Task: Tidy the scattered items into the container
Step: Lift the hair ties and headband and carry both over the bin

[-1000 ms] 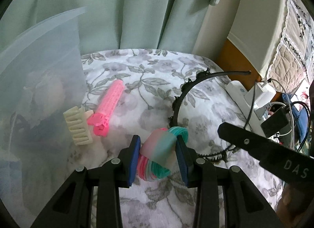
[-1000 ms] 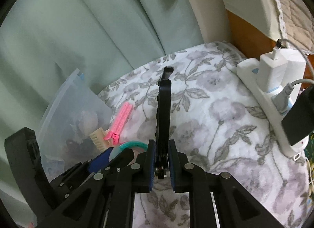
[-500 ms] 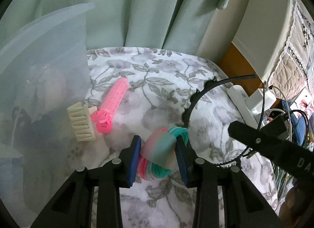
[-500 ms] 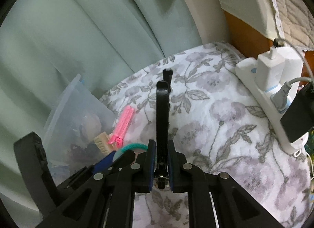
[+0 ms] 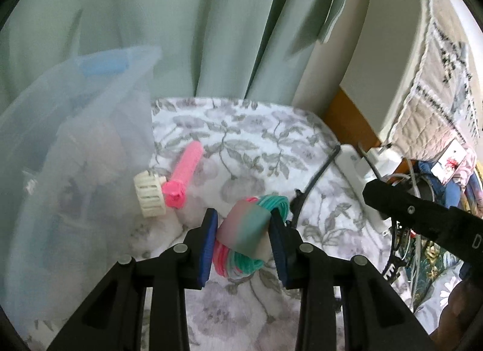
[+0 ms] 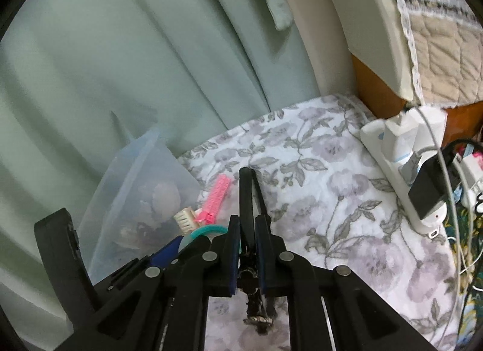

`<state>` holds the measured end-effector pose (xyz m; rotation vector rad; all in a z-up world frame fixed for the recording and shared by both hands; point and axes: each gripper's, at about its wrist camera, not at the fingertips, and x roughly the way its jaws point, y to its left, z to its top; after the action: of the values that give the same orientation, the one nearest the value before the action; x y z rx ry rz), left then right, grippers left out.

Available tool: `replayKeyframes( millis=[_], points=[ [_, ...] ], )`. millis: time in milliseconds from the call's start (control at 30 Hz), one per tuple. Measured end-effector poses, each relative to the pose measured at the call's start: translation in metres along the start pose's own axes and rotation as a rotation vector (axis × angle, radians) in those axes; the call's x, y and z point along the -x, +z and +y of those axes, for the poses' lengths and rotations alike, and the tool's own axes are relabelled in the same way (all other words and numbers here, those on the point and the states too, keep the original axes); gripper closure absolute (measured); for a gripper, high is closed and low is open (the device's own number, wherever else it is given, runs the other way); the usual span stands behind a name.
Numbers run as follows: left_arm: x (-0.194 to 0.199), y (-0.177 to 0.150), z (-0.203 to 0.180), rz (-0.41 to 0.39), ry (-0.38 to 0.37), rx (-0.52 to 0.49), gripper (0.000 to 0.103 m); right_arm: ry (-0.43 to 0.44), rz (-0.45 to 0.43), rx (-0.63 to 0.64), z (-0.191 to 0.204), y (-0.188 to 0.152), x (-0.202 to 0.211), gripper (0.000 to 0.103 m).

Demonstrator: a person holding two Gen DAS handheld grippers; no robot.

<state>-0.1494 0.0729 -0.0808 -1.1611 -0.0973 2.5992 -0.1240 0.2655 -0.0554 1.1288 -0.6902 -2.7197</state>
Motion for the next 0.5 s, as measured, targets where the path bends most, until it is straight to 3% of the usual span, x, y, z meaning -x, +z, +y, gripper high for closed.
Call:
replayKeyframes(
  millis=[233, 500],
  points=[
    [0.043, 0.009, 0.004, -0.087, -0.003, 0.001, 0.068, 0.022, -0.066, 0.054, 0.031, 0.007, 0.031, 0.092],
    [0.106, 0.025, 0.025, -0.248, -0.001, 0.055, 0.068, 0.075, -0.163, 0.104, 0.073, 0.027, 0.065, 0.092]
  ],
)
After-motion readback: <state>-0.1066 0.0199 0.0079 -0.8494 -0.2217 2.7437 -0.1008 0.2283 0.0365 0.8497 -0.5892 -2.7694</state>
